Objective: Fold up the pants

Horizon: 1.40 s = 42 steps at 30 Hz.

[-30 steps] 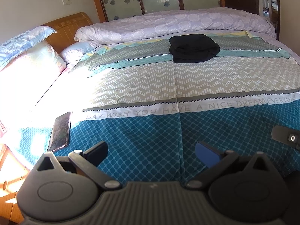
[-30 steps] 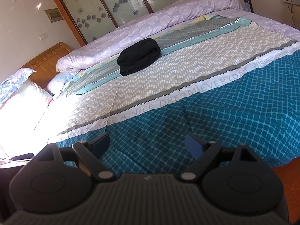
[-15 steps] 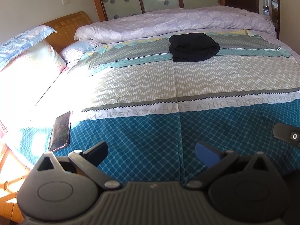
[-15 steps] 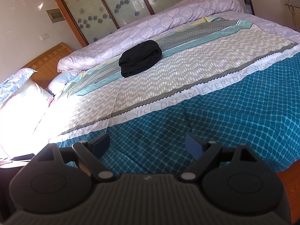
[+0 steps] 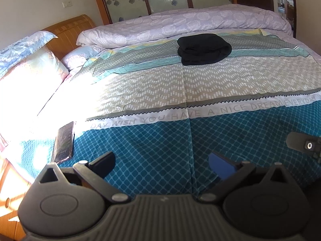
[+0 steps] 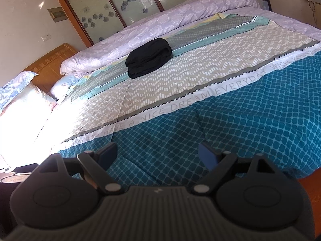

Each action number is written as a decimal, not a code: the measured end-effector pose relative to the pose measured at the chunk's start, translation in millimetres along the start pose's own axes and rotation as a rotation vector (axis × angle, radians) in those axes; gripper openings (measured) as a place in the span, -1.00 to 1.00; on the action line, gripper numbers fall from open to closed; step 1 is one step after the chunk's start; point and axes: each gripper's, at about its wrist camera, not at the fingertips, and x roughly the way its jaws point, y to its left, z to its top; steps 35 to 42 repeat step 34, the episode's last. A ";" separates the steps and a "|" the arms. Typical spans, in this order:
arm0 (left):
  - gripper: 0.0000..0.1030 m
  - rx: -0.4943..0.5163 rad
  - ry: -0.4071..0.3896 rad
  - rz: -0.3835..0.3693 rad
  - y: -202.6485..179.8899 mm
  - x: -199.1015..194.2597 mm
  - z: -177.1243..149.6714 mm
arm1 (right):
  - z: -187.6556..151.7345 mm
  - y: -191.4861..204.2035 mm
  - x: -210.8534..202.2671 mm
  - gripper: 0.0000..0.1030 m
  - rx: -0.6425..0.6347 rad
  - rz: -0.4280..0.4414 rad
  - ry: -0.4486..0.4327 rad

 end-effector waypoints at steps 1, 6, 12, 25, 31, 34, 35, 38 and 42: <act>1.00 -0.002 -0.007 -0.003 0.7 -2.5 0.9 | 0.1 1.6 -1.3 0.74 -0.003 0.001 -0.005; 1.00 -0.007 -0.025 0.005 5.3 -10.4 4.2 | 3.3 8.4 -8.6 0.74 -0.015 0.008 -0.034; 1.00 -0.029 -0.008 0.011 10.9 -12.8 4.1 | 0.3 16.9 -12.2 0.74 -0.042 0.019 -0.040; 1.00 -0.048 0.055 0.013 0.0 -4.8 11.6 | 3.3 22.0 -21.7 0.74 -0.088 0.045 -0.088; 1.00 -0.011 0.074 -0.077 -22.7 30.1 28.3 | 11.8 -5.8 -19.0 0.74 -0.022 -0.026 -0.131; 1.00 0.021 0.075 -0.137 -34.1 47.7 41.2 | 18.6 -15.5 -18.0 0.74 0.005 -0.073 -0.176; 1.00 0.021 0.075 -0.137 -34.1 47.7 41.2 | 18.6 -15.5 -18.0 0.74 0.005 -0.073 -0.176; 1.00 0.021 0.075 -0.137 -34.1 47.7 41.2 | 18.6 -15.5 -18.0 0.74 0.005 -0.073 -0.176; 1.00 0.021 0.075 -0.137 -34.1 47.7 41.2 | 18.6 -15.5 -18.0 0.74 0.005 -0.073 -0.176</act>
